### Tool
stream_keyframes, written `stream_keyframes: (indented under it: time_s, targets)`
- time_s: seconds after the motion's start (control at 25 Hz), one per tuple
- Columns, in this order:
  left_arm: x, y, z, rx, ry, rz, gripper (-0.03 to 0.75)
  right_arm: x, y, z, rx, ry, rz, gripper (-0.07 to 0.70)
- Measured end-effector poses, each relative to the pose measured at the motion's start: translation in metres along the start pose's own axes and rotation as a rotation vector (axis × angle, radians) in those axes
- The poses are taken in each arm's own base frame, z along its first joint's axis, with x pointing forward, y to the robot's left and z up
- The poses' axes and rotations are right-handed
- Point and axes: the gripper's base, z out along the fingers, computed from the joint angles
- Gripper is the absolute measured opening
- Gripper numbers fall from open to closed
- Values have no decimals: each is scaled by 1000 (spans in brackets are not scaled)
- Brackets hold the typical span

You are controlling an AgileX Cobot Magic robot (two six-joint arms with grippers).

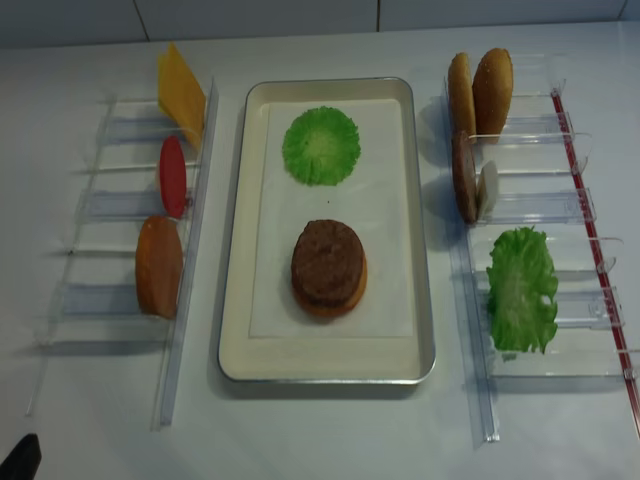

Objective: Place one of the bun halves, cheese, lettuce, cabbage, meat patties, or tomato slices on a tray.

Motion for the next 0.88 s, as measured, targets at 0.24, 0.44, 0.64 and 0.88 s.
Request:
stream_keyframes:
  time_s: [0.24,0.44,0.64,0.88]
  targets:
    - [0,0,0,0,0,0,468,0,1,0,92,9,57,464]
    - [0,0,0,0,0,0,468,0,1,0,112,9,70,425]
    - [0,0,0,0,0,0,468,0,1,0,112,9,70,389]
    - [0,0,0,0,0,0,468,0,1,0,112,9,72,362]
